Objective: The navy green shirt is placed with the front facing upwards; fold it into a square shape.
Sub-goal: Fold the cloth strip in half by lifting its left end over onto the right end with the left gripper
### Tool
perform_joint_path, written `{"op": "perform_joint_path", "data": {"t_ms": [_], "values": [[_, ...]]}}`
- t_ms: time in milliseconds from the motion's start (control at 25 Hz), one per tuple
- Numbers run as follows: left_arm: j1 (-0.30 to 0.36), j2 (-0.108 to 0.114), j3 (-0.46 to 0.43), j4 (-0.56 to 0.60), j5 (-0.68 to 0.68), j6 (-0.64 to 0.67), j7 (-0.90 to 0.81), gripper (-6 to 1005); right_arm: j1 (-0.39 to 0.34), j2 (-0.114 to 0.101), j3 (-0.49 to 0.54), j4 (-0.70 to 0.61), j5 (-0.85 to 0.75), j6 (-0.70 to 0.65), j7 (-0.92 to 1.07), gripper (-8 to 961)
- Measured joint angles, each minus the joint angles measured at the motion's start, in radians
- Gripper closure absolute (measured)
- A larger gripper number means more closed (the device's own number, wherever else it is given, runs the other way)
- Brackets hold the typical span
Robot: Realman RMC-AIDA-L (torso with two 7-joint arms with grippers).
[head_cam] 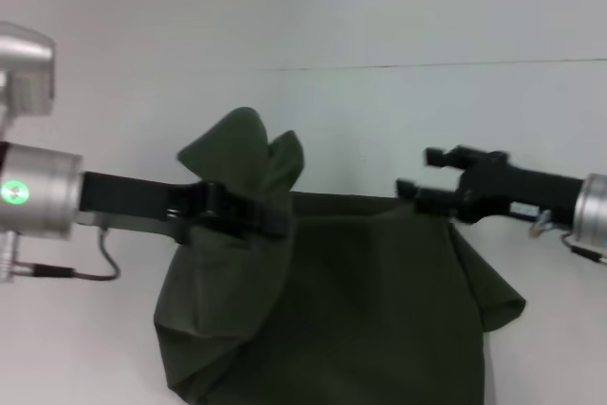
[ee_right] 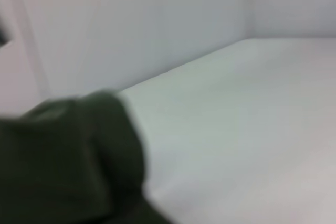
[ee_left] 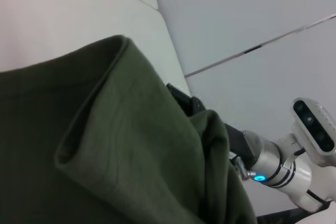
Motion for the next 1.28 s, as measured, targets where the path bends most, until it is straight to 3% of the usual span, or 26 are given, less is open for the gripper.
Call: {"op": "perform_joint_path", "data": {"t_ms": [160, 440, 680, 1000, 1280], "values": [[-0.001, -0.024, 0.025, -0.085, -0.004, -0.072, 0.027, 967, -0.026, 0.0, 0.105, -0.013, 0.004, 0.026, 0.0, 145], [-0.015, -0.028, 0.046, -0.294, -0.091, -0.181, 0.111, 967, -0.047, 0.001, 0.206, -0.01, 0.006, 0.034, -0.032, 145], [-0.037, -0.031, 0.05, -0.424, -0.105, -0.225, 0.167, 966, -0.044, 0.003, 0.211, -0.002, 0.006, 0.054, -0.037, 145], [-0.041, -0.036, 0.045, -0.494, -0.114, -0.287, 0.213, 967, -0.038, 0.004, 0.206, 0.003, 0.007, 0.06, -0.047, 145], [-0.031, -0.036, 0.045, -0.517, -0.141, -0.297, 0.291, 848, -0.037, 0.005, 0.206, 0.006, 0.006, 0.06, -0.048, 144]]}}
